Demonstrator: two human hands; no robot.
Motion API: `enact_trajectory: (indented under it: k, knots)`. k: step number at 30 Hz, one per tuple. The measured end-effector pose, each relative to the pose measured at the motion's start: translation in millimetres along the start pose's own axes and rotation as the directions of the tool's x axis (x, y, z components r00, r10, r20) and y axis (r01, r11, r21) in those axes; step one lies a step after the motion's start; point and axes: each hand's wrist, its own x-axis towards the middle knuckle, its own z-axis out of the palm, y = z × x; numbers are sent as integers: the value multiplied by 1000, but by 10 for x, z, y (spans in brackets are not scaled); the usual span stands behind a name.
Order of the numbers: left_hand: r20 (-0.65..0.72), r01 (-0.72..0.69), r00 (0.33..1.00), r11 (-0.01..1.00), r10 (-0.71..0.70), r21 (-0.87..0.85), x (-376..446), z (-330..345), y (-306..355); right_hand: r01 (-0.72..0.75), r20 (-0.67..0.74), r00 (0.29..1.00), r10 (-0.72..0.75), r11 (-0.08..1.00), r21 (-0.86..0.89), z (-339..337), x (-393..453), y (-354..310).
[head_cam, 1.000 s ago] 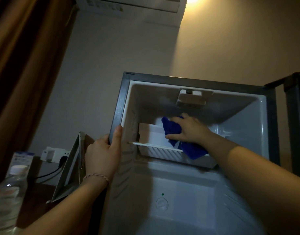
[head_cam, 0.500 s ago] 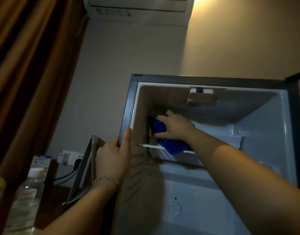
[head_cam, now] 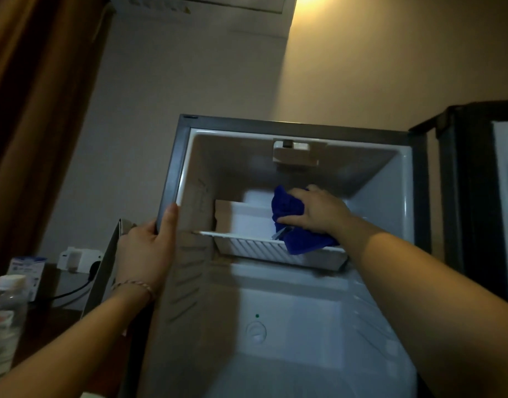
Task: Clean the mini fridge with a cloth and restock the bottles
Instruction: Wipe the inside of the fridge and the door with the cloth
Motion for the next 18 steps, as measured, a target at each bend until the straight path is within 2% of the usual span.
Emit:
enact_trajectory:
  k: [5,10,18]
  knots:
    - [10,-12,1000,1000,12,-8,5,-9,-6,-81,78,993,86,995,-60,-108,-107,237]
    - [8,-24,1000,1000,23,16,4,-19,11,-142,88,984,155,980,-141,-153,-177,336]
    - [3,-37,999,999,37,16,-17,-14,27,-161,13,987,161,987,-7,-30,-283,164]
